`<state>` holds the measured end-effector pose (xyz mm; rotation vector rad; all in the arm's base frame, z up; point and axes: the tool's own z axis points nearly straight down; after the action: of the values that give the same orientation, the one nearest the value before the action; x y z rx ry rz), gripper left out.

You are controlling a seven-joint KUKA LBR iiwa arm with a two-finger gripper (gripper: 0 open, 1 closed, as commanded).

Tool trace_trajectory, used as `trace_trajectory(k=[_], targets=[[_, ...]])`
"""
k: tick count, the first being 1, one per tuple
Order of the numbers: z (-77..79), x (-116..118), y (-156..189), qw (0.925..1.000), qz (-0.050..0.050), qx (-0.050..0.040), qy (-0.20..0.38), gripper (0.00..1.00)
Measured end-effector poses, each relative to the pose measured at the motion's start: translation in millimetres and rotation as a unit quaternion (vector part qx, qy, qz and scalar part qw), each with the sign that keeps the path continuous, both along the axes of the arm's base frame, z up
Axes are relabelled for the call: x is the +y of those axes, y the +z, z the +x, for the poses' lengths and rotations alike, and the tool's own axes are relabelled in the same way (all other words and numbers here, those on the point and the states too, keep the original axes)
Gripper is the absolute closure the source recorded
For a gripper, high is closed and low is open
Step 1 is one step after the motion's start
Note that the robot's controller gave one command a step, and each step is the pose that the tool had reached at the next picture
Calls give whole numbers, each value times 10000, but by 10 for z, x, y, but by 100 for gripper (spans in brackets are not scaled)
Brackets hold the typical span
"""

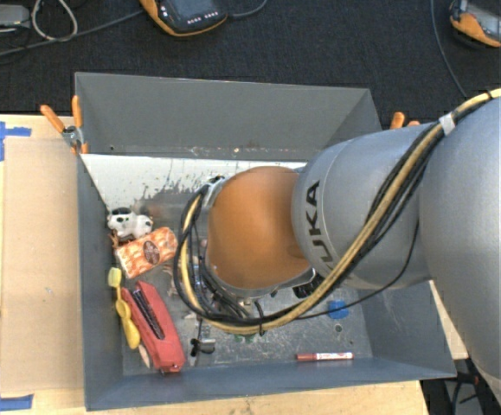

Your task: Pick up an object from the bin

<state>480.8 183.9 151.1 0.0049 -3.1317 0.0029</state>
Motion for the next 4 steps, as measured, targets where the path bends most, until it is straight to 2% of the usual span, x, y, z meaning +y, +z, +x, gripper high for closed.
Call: trace_trajectory(k=[1, 2, 3, 4], targets=[[21, -12, 43, 10000, 9, -38, -28, 0], [688, 103, -240, 9999, 13, -42, 113, 0], [1152, 30, 160, 9969, 13, -32, 786, 0], [1056, -160, 244, 9999, -3, 9, -153, 0]])
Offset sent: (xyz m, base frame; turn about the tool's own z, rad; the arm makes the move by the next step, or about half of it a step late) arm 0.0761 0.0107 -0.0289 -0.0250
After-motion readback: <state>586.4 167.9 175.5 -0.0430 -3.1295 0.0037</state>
